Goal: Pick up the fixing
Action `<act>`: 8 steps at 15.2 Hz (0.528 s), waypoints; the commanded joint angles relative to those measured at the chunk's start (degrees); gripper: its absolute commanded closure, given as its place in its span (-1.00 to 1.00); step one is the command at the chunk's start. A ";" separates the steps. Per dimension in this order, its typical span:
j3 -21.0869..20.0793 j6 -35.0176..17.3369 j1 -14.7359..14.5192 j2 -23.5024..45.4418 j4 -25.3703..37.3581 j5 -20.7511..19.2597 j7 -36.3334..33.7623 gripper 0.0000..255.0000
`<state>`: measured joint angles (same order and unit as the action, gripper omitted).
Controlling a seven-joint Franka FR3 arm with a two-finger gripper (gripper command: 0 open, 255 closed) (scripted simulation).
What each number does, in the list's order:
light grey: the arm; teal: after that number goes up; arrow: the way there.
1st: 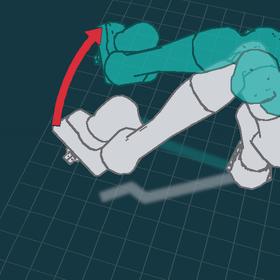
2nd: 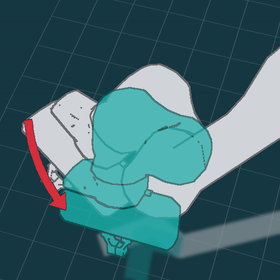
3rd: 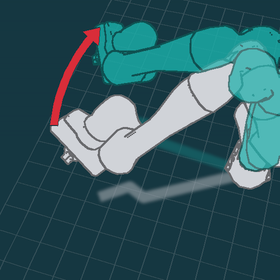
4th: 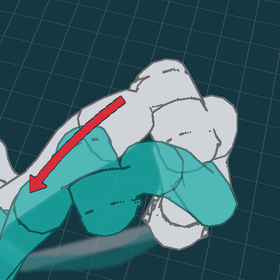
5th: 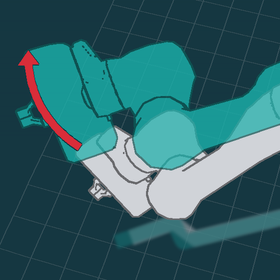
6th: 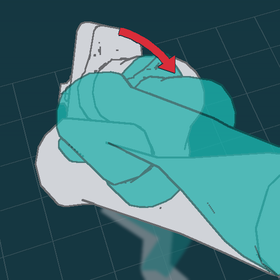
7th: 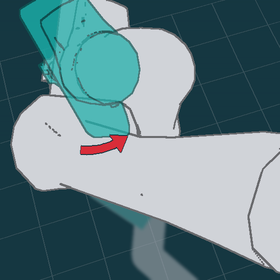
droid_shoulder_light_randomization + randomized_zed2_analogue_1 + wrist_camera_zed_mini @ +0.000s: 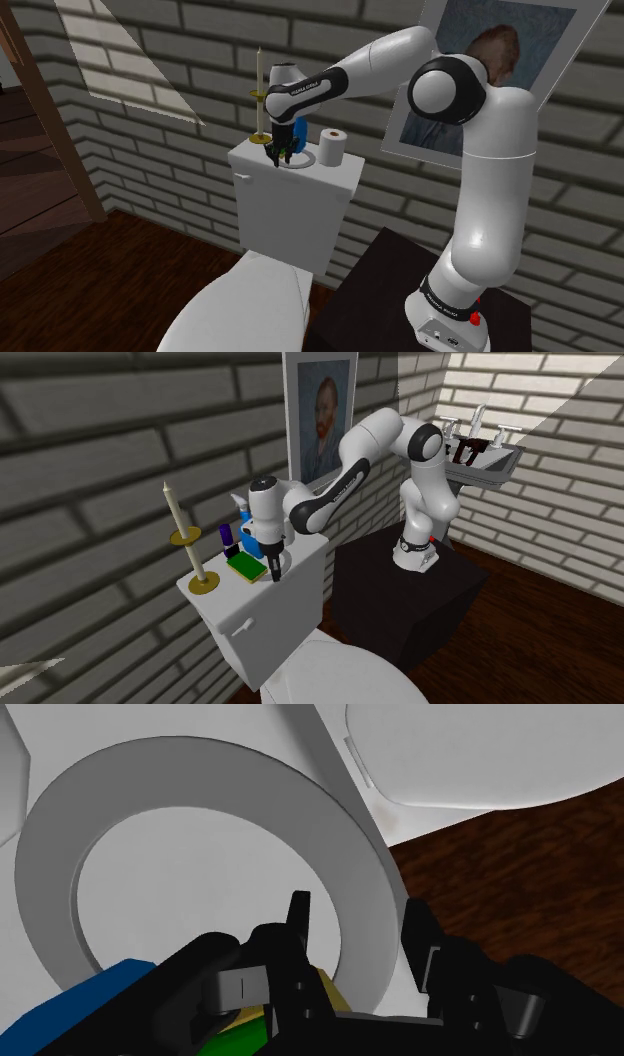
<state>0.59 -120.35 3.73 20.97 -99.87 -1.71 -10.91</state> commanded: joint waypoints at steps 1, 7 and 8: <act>-0.03 1.37 -0.02 -0.48 0.86 0.03 0.05 1.00; -0.03 5.41 -0.03 -2.04 3.34 0.07 0.16 1.00; -0.03 6.09 -0.03 -2.26 3.80 0.08 0.17 1.00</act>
<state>0.55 -115.01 3.69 18.91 -96.65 -1.63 -10.78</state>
